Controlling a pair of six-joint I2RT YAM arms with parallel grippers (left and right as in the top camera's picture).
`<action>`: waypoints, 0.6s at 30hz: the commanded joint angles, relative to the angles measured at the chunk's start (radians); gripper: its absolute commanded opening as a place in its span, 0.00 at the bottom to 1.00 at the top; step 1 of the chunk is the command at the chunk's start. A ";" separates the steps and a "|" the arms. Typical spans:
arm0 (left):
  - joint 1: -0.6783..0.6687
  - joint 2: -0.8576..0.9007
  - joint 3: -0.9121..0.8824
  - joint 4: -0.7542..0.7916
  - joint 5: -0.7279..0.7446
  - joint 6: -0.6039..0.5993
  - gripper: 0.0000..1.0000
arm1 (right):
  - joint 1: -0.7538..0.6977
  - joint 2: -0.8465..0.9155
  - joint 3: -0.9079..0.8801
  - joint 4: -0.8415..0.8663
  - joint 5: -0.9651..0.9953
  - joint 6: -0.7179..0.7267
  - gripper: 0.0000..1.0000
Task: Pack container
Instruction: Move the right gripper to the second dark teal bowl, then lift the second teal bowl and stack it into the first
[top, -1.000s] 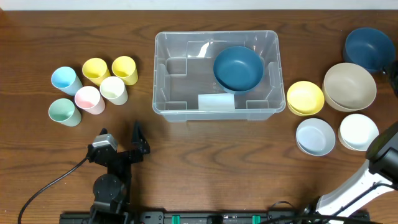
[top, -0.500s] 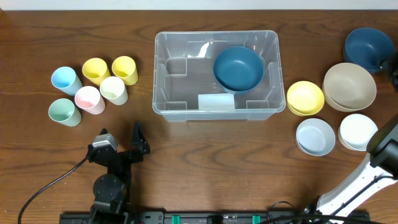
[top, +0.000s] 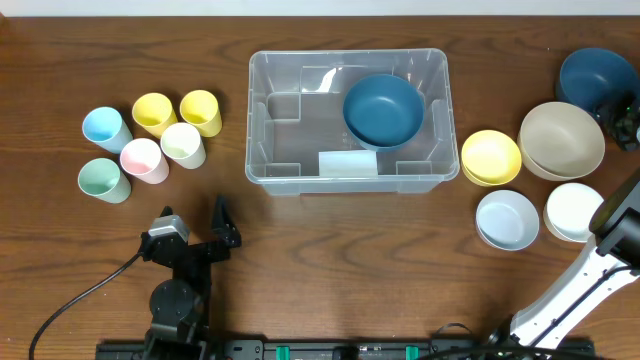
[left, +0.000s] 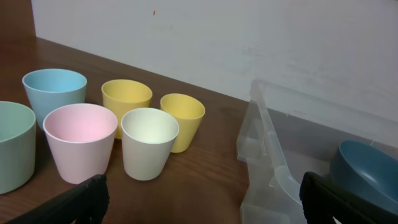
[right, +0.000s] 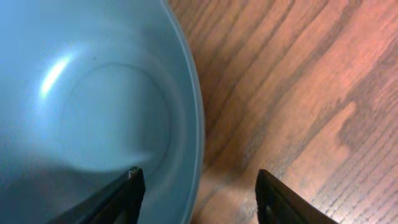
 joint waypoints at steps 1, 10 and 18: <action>0.005 -0.005 -0.024 -0.030 -0.011 0.016 0.98 | 0.005 0.014 0.000 0.003 -0.005 -0.018 0.53; 0.005 -0.005 -0.024 -0.030 -0.011 0.016 0.98 | 0.002 0.013 0.000 -0.011 -0.003 -0.018 0.11; 0.005 -0.005 -0.024 -0.030 -0.011 0.016 0.98 | -0.002 -0.033 0.004 -0.026 -0.002 -0.016 0.01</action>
